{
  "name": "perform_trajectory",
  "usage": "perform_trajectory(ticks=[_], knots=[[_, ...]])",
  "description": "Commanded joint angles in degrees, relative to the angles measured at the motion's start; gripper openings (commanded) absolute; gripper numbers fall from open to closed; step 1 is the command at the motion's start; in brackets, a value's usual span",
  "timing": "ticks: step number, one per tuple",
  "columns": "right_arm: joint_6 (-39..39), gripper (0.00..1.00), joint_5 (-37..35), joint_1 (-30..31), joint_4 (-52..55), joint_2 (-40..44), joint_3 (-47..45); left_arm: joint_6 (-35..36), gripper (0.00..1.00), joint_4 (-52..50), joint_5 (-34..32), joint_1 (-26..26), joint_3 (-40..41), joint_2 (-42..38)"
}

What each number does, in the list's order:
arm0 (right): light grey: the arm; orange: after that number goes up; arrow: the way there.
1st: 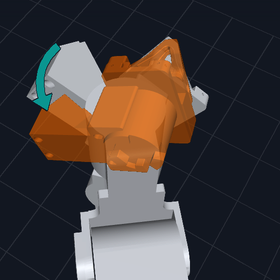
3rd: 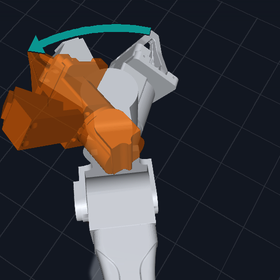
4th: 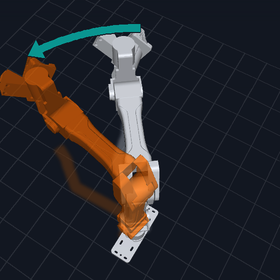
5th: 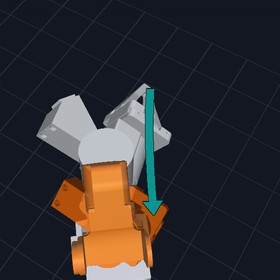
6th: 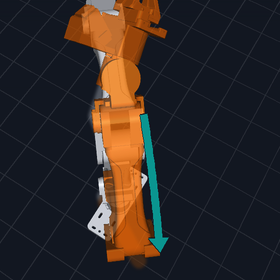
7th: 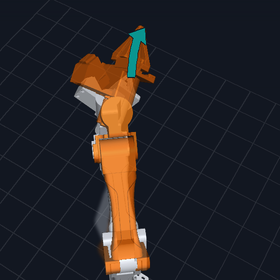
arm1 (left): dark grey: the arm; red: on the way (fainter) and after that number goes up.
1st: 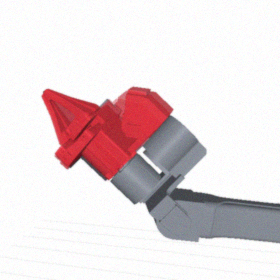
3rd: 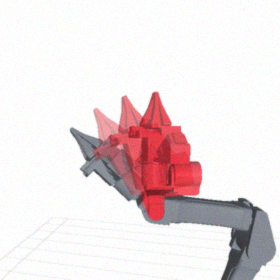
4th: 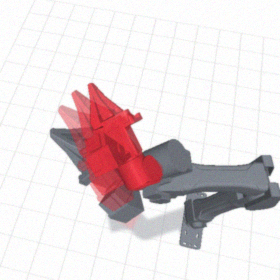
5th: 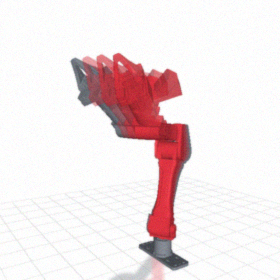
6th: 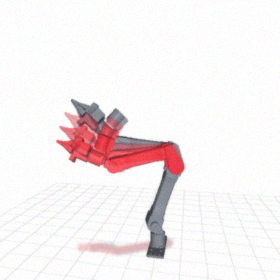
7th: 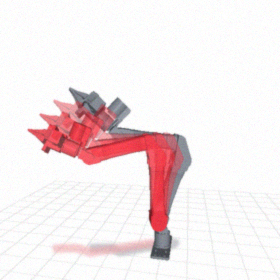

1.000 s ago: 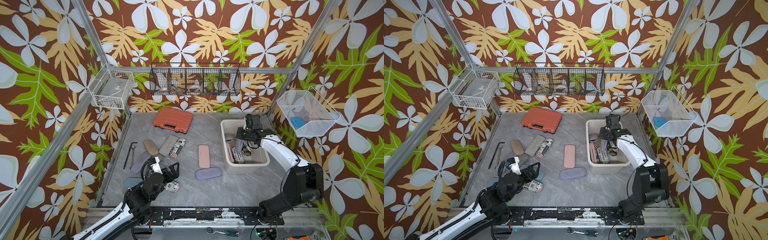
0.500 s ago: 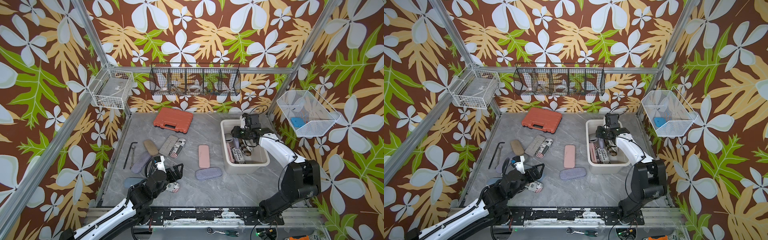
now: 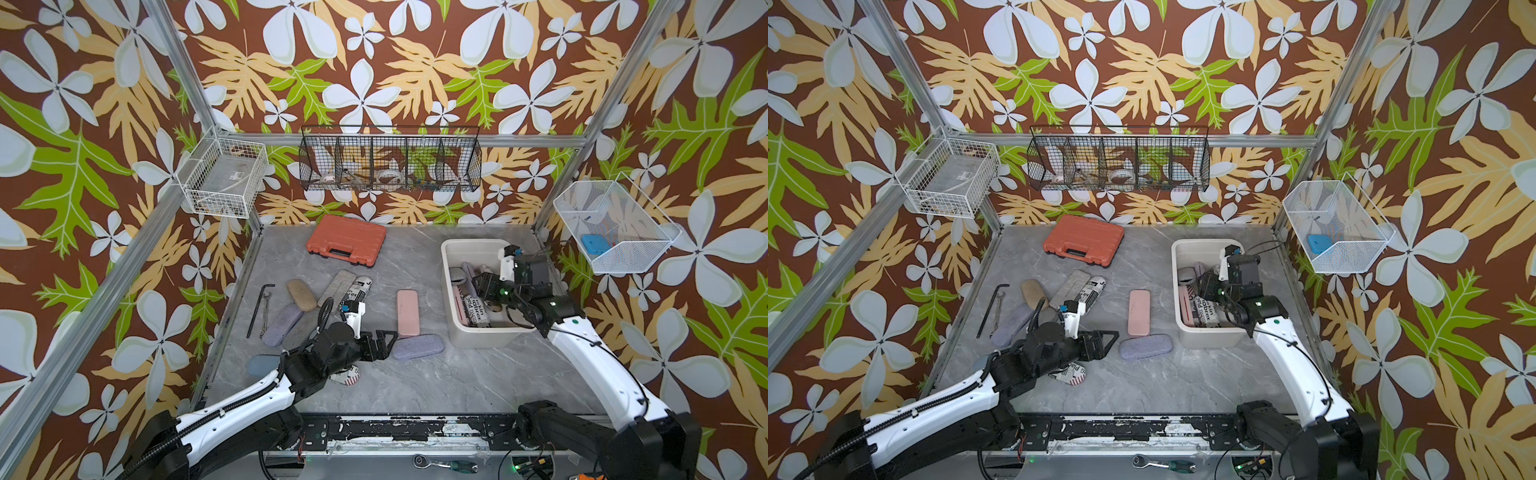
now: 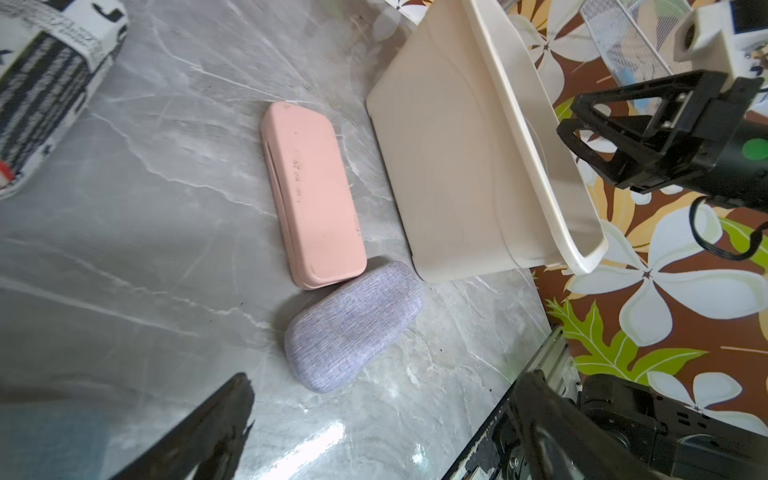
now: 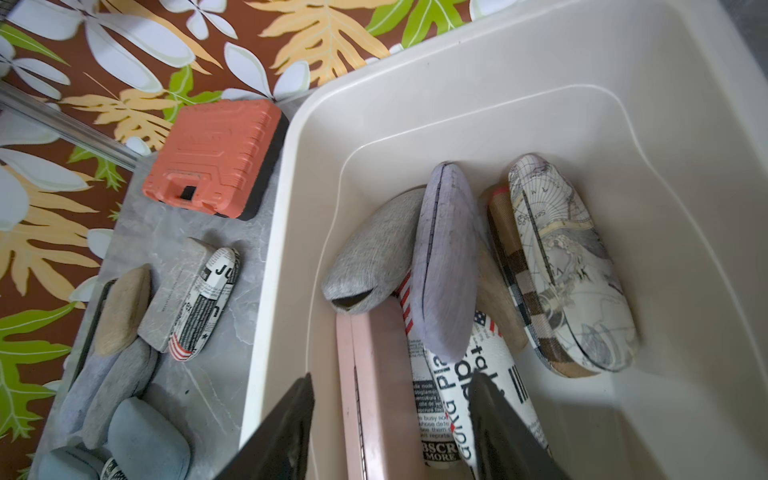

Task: Put the glasses cases into the storage boxes
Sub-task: Place the glasses case in the storage box, then pick up the glasses case at the center of the board.

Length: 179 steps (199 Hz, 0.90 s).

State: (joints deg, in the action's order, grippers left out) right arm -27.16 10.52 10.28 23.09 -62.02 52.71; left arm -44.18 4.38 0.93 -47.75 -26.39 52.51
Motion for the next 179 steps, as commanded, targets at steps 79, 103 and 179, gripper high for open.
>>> perform_trajectory(ticks=[79, 103, 179], knots=[[-0.35, 0.8, -1.23, 0.12, -1.09, 8.23, -6.48, 1.06, 1.0, -24.38, -22.33, -4.46, -38.94, 40.59], [-0.19, 0.84, -2.86, 0.16, -0.8, 8.28, -6.62, -2.54, 1.0, -34.49, -27.72, -4.51, -47.4, 49.46], [-1.18, 0.87, 0.75, 0.1, -4.06, 9.65, -10.23, 0.82, 1.0, -33.68, -21.01, -5.89, -51.03, 57.24]])
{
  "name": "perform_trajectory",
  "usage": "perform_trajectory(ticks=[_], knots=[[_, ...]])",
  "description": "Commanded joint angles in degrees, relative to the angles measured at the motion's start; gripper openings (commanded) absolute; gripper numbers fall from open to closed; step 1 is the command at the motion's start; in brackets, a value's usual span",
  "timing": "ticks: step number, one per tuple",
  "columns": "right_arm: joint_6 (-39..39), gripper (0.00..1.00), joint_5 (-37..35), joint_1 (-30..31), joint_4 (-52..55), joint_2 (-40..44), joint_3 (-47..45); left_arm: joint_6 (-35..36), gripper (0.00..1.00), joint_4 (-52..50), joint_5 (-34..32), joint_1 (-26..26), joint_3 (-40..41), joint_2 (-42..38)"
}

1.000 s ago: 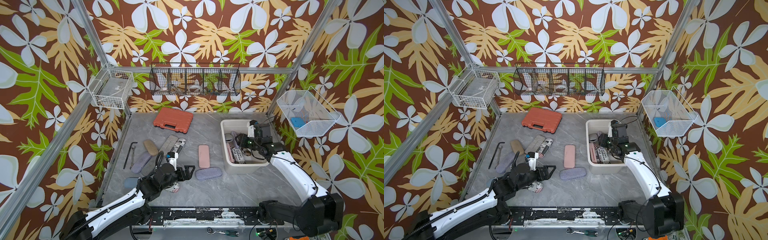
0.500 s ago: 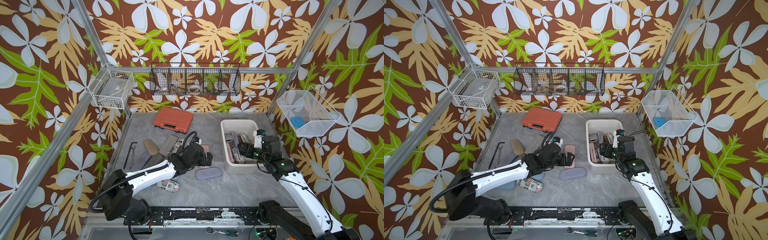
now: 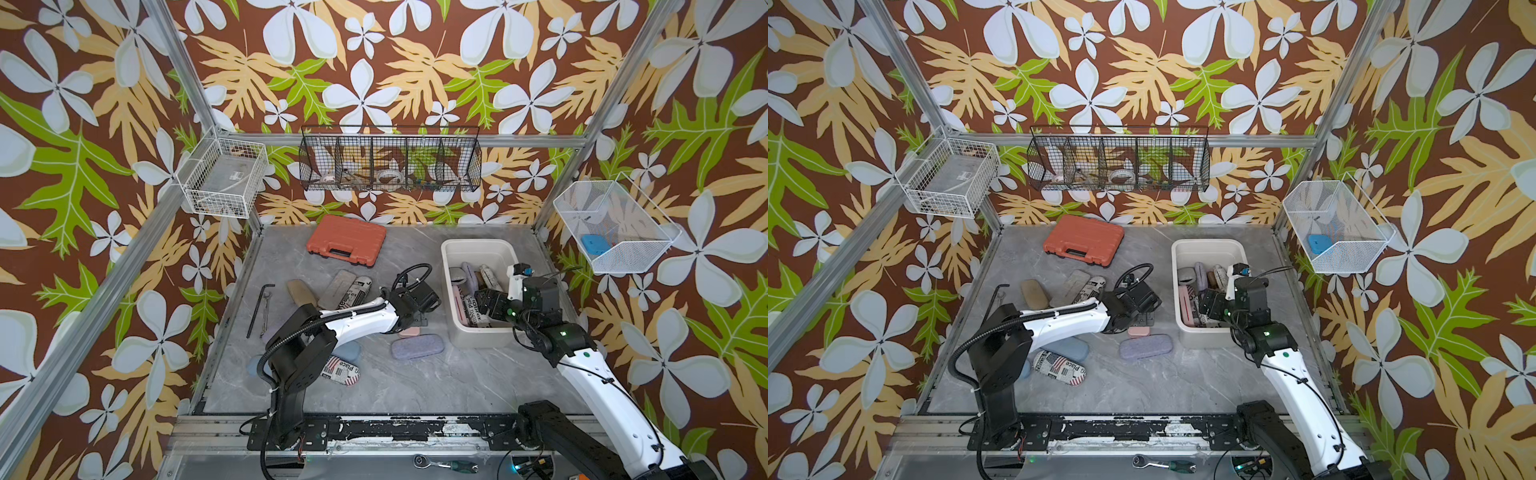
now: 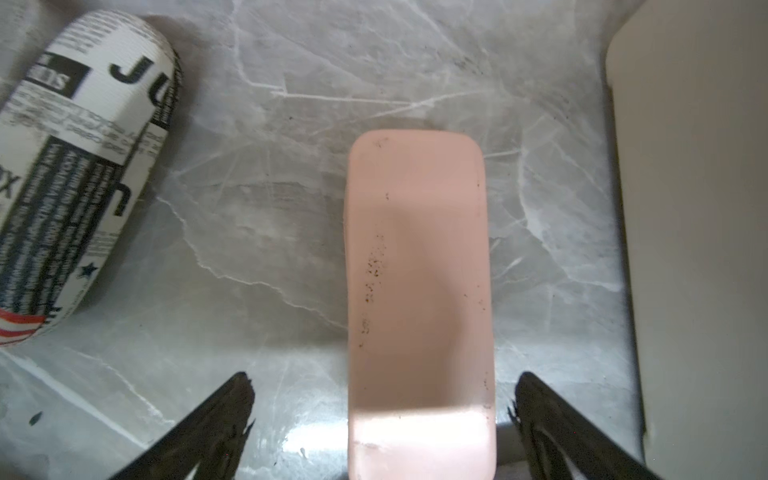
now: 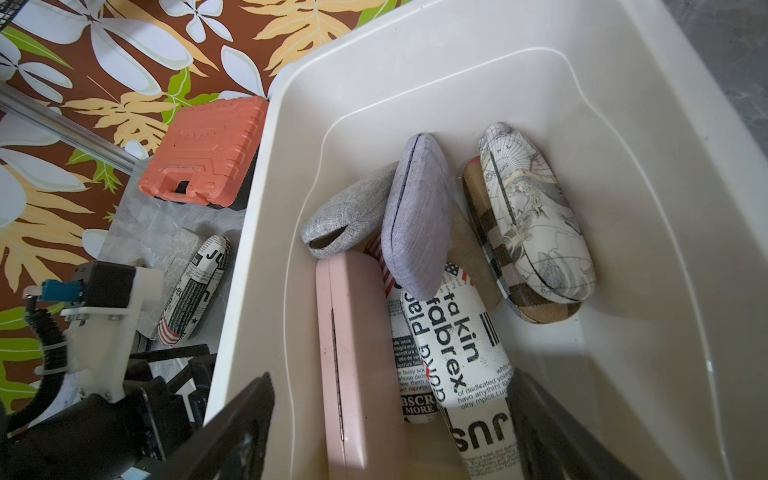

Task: Put the glasses cases into the storage boxes
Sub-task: Pick up the glasses case at the center of the board.

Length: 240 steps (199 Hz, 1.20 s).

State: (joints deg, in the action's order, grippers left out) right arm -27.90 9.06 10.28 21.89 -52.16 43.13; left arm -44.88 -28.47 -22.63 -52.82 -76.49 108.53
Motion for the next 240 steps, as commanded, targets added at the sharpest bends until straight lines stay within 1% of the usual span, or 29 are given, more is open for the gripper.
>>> perform_trajectory(ticks=[1, 17, 28, 56, 86, 113, 140, 153, 162, 171, 190, 201, 225, 240], knots=[[-0.46, 0.87, 2.33, 0.09, -2.93, -0.26, -0.71, 1.49, 1.0, -0.77, 2.66, -0.85, -0.94, 1.28], [-1.41, 0.87, 5.08, 0.11, -4.33, -0.56, -0.77, 1.0, 1.0, -0.8, 3.63, -1.04, -1.2, 2.48], [-1.92, 0.87, 6.19, 0.11, -5.04, -0.62, -0.5, -0.11, 1.0, -0.89, 3.01, -1.03, -0.99, 3.02], [-1.12, 0.85, 5.9, 0.11, -3.9, -1.19, 1.75, -2.47, 0.97, 0.67, 0.66, -1.05, 1.26, 2.74], [-1.9, 0.83, 5.94, 0.11, -3.85, -0.38, 1.33, -1.37, 0.91, 1.46, 1.7, -1.04, 0.67, 4.67], [-3.26, 0.83, 6.28, 0.13, -4.64, 1.05, -0.48, -0.75, 0.9, 2.83, 1.62, -1.05, 1.07, 5.12], [-2.63, 0.83, 5.88, 0.09, -3.73, 1.28, -0.15, 0.62, 0.89, 3.11, 0.28, -0.99, 1.08, 5.68], [-2.44, 0.82, 5.58, 0.14, -3.22, 1.27, 0.29, 0.99, 0.86, 2.67, -0.56, -0.89, 0.7, 6.36], [-2.41, 0.82, 5.62, 0.11, -3.16, 1.34, 0.52, 0.13, 0.84, 1.32, -2.38, -0.84, 0.24, 6.93], [-2.51, 0.81, 5.62, 0.1, -3.08, 1.35, 0.71, -0.29, 0.84, 0.47, -3.82, -0.93, -0.06, 7.51], [-2.41, 0.81, 5.54, 0.15, -2.89, 1.41, 1.05, -0.34, 0.83, -0.01, -3.94, -0.92, 0.01, 8.49], [-2.5, 0.8, 5.57, 0.09, -2.71, 1.53, 1.08, -0.28, 0.81, -0.01, -3.39, -0.96, 0.4, 8.56], [-2.64, 0.79, 5.64, 0.13, -2.21, 1.97, 1.41, -0.08, 0.73, 1.67, -3.21, -0.9, 2.8, 6.13], [-2.84, 0.79, 5.62, 0.09, -1.87, 2.53, 1.61, 0.54, 0.7, 1.91, -4.28, -0.97, 3.75, 4.43]])
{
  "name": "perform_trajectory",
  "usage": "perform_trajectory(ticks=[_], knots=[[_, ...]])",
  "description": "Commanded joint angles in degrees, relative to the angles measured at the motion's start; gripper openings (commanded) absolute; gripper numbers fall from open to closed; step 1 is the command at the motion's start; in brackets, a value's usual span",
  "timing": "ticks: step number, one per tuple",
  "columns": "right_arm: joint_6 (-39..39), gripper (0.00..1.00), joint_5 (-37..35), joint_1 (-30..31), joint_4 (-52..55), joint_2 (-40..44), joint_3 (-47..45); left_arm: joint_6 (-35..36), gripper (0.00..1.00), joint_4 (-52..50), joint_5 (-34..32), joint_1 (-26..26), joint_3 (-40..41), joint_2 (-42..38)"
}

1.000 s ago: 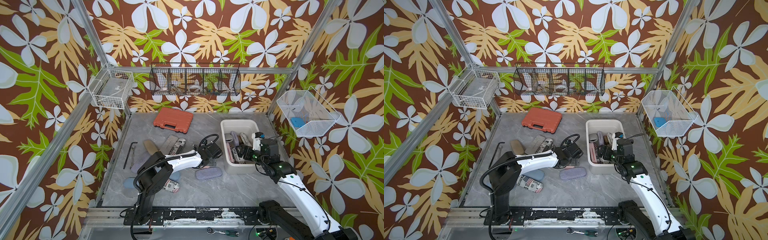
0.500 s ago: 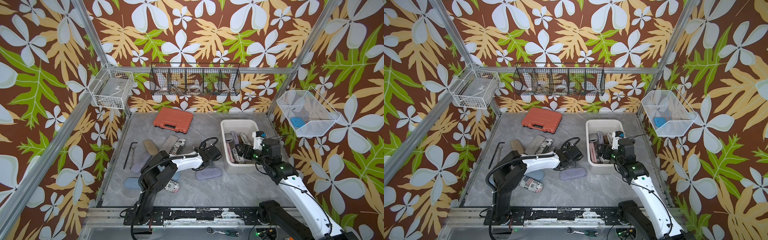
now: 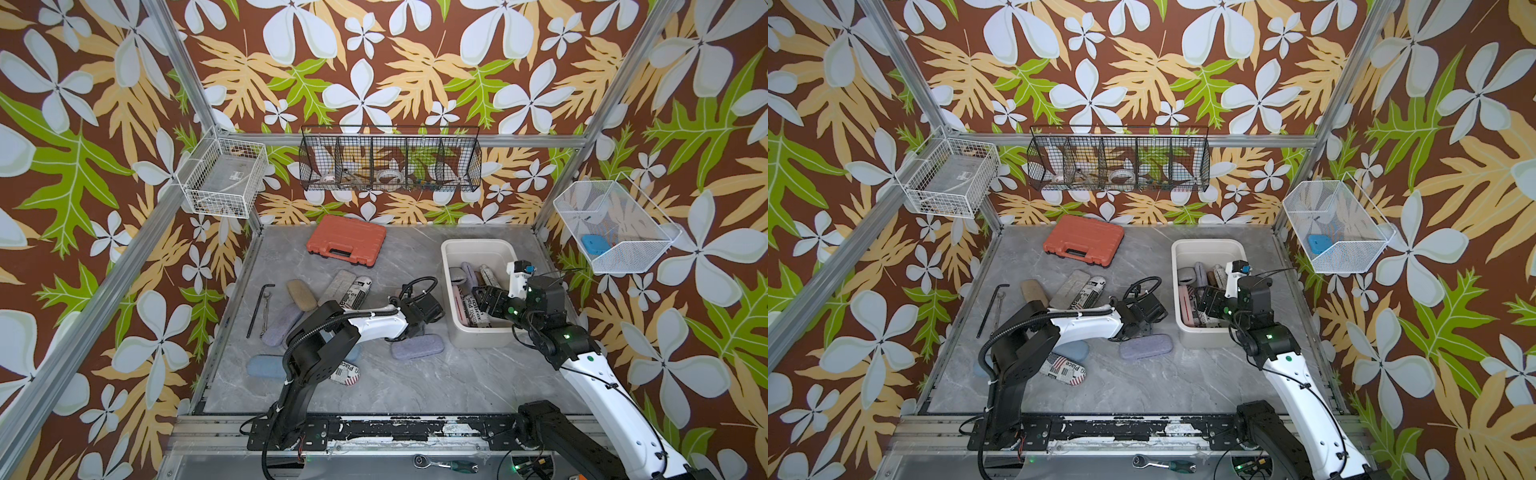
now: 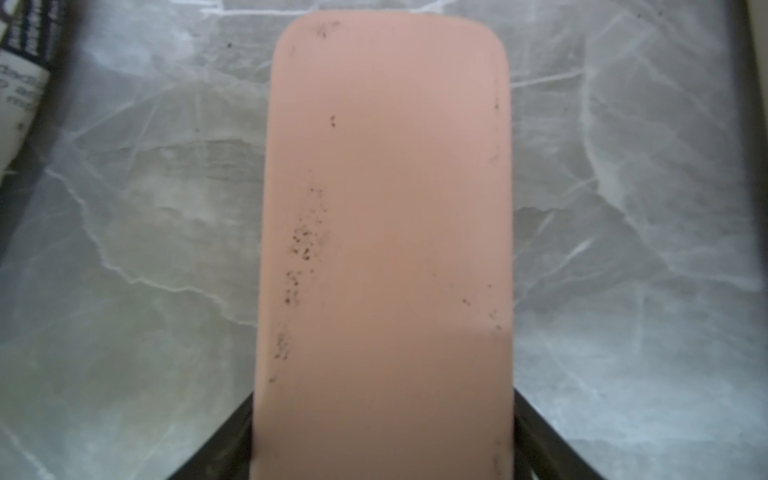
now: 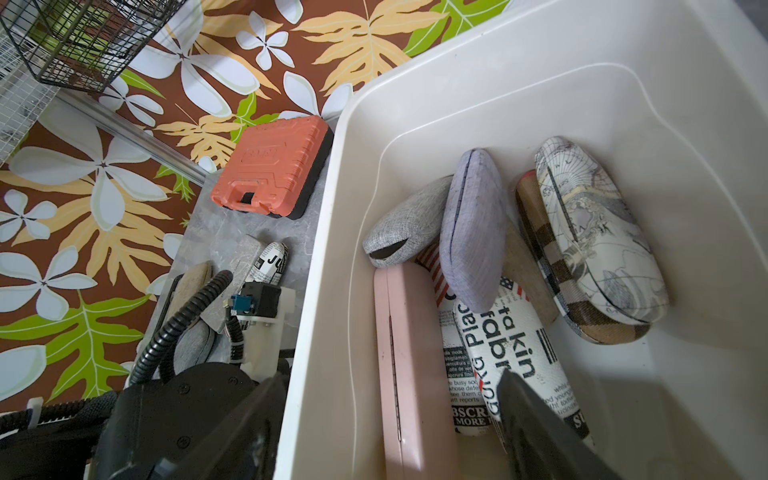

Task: Put the glasses cases into the storage boxes
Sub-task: Pick up the glasses case at the center of the board.

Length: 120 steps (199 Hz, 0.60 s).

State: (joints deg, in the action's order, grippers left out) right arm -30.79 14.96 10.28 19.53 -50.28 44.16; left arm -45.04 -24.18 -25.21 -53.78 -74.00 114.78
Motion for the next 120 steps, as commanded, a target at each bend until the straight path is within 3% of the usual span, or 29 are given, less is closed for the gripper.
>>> perform_trajectory(ticks=[1, 33, 71, 120], knots=[[0.04, 0.79, -0.24, 0.09, 0.54, 0.64, 0.62, 0.72, 0.7, -2.45, -1.83, -0.01, 1.29, -1.87], [-0.63, 0.78, 0.15, 0.1, 1.2, 1.23, 1.62, 2.0, 0.69, -3.47, -4.65, 0.0, 2.07, -5.03], [-2.18, 0.76, 2.17, 0.15, 1.57, 2.06, 2.68, 3.25, 0.66, 3.44, -2.78, 0.03, 6.85, -12.4], [-2.06, 0.72, 4.03, 0.41, 2.96, -1.21, 7.05, 4.15, 0.63, 33.14, 10.76, -0.18, 26.25, -31.4]])
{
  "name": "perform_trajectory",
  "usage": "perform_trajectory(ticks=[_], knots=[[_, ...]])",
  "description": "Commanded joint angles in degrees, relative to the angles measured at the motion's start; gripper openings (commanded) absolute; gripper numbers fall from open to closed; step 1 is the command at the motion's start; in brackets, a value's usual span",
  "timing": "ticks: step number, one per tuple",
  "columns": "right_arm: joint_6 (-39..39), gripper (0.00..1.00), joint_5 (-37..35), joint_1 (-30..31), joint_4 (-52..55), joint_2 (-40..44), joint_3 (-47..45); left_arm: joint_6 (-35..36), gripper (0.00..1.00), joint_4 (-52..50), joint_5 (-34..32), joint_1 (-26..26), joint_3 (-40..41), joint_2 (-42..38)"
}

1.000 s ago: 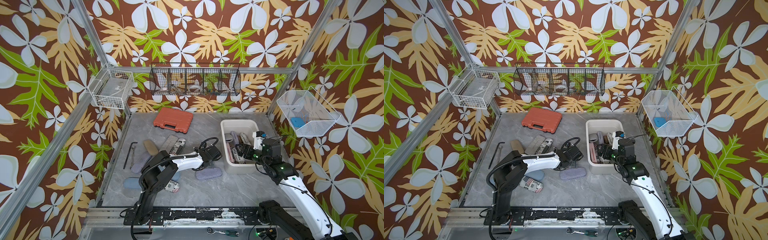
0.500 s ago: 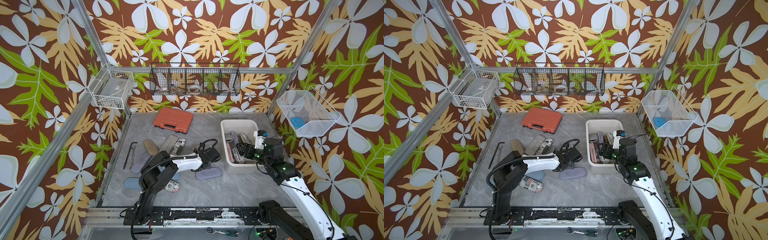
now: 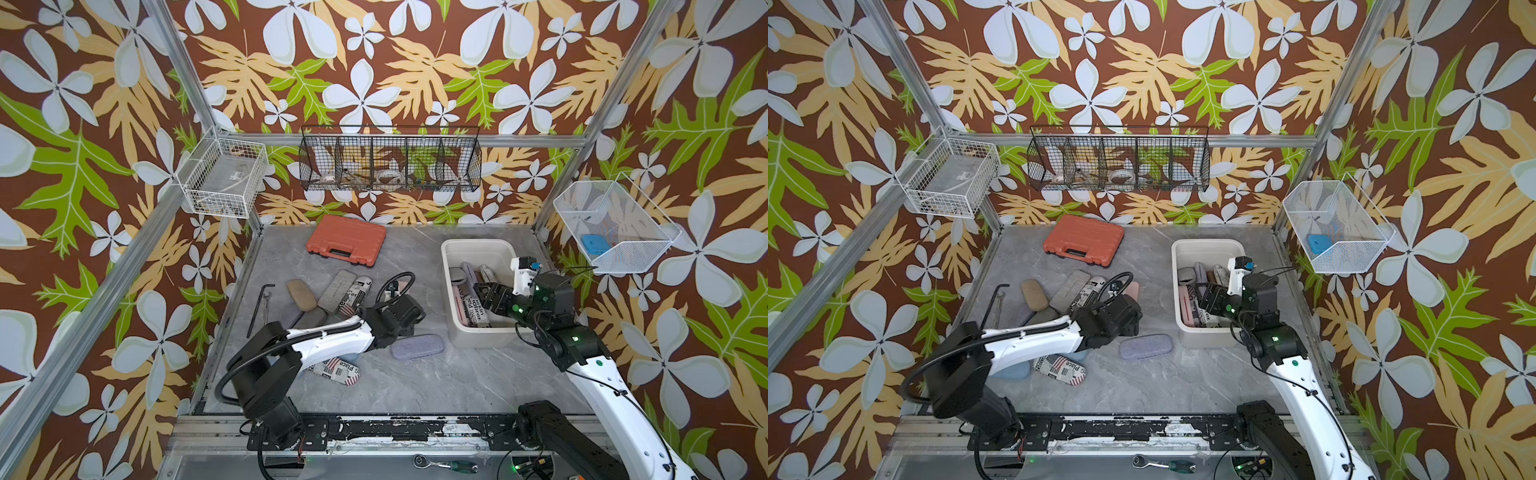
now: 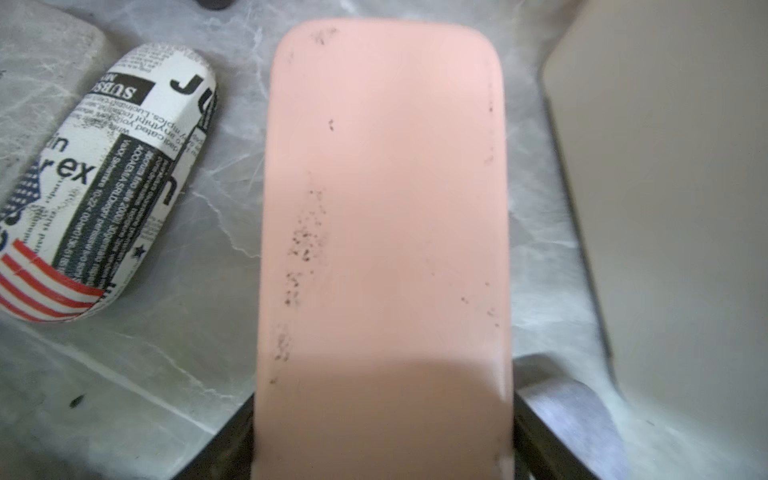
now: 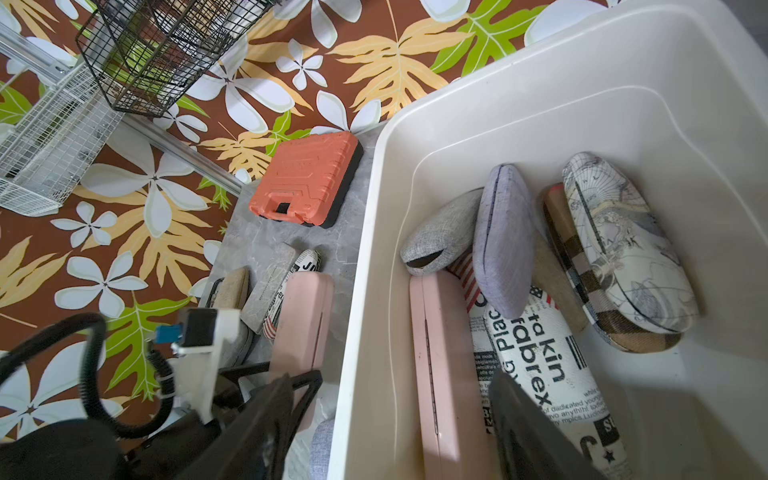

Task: Put the glasses cases into the storage boxes
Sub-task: Pick up the glasses case at the center of the board, then place the glasses case in the storage box.

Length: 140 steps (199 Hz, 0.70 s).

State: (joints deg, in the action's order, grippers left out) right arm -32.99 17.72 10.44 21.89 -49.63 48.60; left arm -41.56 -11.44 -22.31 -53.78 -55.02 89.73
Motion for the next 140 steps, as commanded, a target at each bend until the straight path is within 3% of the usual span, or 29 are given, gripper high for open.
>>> perform_trajectory(ticks=[1, 23, 59, 103, 140], knots=[[0.09, 0.72, 1.41, 0.27, 0.56, -2.05, 2.76, 0.64, 0.63, 21.15, 8.14, -0.18, 7.69, -6.65], [-2.68, 0.71, 0.96, 5.74, -2.47, -4.38, 4.34, -0.34, 0.62, 31.51, 12.49, -0.28, 14.82, -12.84], [-4.31, 0.73, -8.52, 19.72, -6.28, -12.41, 8.53, -1.25, 0.62, 36.64, 13.6, -0.42, 19.67, -17.9], [-7.31, 0.73, -8.15, 27.31, -11.28, -23.32, 12.48, -0.79, 0.62, 36.08, 13.7, -0.37, 21.12, -20.38], [-10.04, 0.66, -8.64, 30.12, -13.67, -27.25, 13.01, -1.41, 0.62, 37.28, 12.64, -0.45, 23.96, -23.73]])
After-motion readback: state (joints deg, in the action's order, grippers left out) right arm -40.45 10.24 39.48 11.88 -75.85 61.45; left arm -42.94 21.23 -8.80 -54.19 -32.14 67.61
